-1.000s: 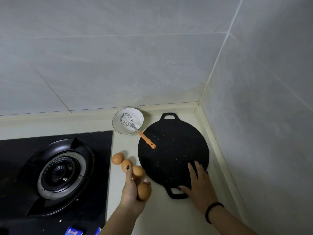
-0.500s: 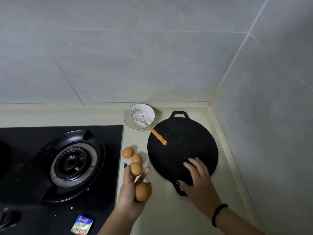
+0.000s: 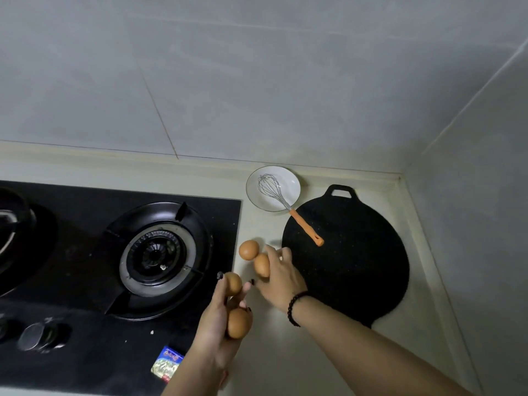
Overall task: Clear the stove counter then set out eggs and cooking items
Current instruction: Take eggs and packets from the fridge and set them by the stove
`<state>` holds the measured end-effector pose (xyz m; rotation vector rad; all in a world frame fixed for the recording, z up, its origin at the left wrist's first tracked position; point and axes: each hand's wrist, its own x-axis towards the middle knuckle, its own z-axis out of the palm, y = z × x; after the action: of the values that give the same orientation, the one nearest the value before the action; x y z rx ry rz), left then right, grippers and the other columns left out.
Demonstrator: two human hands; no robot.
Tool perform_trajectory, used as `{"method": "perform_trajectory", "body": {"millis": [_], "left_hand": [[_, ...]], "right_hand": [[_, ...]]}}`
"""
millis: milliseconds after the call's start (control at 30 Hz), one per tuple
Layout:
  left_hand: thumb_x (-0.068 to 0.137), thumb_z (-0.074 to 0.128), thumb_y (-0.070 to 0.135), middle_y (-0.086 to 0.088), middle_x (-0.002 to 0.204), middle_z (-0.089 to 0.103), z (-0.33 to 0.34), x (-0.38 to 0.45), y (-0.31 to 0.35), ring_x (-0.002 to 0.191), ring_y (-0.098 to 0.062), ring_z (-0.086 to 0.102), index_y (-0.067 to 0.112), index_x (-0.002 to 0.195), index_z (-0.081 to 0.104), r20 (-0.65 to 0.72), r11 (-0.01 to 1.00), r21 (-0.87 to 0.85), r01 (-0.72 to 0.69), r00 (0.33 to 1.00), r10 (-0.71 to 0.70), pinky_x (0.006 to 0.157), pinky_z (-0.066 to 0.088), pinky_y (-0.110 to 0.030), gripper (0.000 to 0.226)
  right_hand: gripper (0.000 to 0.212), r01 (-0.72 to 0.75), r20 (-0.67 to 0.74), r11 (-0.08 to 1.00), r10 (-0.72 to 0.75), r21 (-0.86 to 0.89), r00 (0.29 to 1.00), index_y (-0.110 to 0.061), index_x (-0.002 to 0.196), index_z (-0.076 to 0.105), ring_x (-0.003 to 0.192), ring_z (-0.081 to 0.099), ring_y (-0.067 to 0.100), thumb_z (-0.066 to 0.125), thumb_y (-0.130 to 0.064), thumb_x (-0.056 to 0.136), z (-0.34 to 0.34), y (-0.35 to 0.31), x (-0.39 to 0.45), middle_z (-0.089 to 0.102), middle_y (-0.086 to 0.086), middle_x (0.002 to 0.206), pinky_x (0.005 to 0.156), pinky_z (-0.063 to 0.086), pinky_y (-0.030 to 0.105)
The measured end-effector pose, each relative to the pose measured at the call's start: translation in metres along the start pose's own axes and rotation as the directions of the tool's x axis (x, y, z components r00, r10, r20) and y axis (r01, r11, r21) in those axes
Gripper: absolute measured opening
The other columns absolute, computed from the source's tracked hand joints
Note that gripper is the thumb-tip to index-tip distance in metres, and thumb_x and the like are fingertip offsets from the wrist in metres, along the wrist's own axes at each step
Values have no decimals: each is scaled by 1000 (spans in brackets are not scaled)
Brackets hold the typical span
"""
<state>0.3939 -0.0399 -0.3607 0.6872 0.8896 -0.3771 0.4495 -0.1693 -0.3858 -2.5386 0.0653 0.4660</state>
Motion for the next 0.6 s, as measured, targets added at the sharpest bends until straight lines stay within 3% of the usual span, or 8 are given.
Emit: {"method": "perform_trajectory", "body": {"millis": [167,267,400,600], "left_hand": [[94,55,40,-8,97,76,-6,0,-6,51,-10,44,22,111,60,-8,997,57,49,999,-49,56,44,-24,26],[93,55,40,-8,94,76,-7,4,-5,49,-10,44,20,109,61,-36,996,57,76,997,-74,45,47,-21,26],[94,54,38,-11,91,75,-6,8,-4,51,-11,42,17,105,62,-67,995,87,58,996,-52,45,48,-19,25],[95,54,33,-15,100,74,-2,8,2,54,-11,40,20,105,60,-23,997,76,35,999,-34,64,39,-25,17]], "right_hand": [[36,-27,-63,997,32,76,997,-22,115,48,94,58,24,65,-20,84,7,8,7,40,2,121,76,52,33],[41,-58,-128,991,73,122,989,-20,121,49,100,58,23,67,-20,84,5,10,12,40,0,123,79,50,29],[42,-74,-159,985,98,154,982,-18,122,50,101,59,24,68,-21,84,-2,5,28,40,1,125,81,50,30],[40,-93,-154,993,103,75,983,-16,120,49,96,60,27,66,-19,85,-4,5,35,39,3,125,75,47,29]]}}
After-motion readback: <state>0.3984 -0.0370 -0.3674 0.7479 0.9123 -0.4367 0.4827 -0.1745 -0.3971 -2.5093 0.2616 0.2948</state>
